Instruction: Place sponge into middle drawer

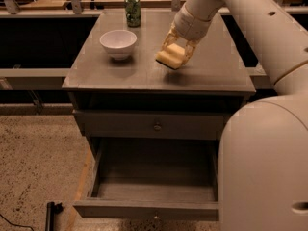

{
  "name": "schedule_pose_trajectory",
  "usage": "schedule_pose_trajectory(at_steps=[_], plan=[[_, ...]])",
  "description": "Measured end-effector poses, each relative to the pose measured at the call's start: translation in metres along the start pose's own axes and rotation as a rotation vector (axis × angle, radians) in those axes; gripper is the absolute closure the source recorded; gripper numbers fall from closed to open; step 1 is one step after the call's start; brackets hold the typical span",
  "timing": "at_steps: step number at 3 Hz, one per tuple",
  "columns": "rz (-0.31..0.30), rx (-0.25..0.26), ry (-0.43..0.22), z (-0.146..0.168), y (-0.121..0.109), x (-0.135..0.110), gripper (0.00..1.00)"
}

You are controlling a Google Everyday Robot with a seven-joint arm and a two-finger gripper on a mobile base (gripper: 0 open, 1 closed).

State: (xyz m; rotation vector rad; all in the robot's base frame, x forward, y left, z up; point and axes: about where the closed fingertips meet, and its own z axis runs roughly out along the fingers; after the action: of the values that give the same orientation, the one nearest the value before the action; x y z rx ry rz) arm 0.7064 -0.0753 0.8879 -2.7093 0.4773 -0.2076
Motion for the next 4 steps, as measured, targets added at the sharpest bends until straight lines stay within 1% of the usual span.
schedule_pose_trajectory(at_steps=[1, 2, 3, 4], plan=[[0.000, 0.004, 0.004, 0.000, -0.001, 0.001, 1.00], [0.030, 0.019, -0.034, -0.002, -0.001, -0.017, 1.00], [0.110, 0.056, -0.099, -0.003, 0.001, -0.050, 1.00], [0.230, 0.104, -0.164, -0.004, 0.005, -0.094, 1.00]])
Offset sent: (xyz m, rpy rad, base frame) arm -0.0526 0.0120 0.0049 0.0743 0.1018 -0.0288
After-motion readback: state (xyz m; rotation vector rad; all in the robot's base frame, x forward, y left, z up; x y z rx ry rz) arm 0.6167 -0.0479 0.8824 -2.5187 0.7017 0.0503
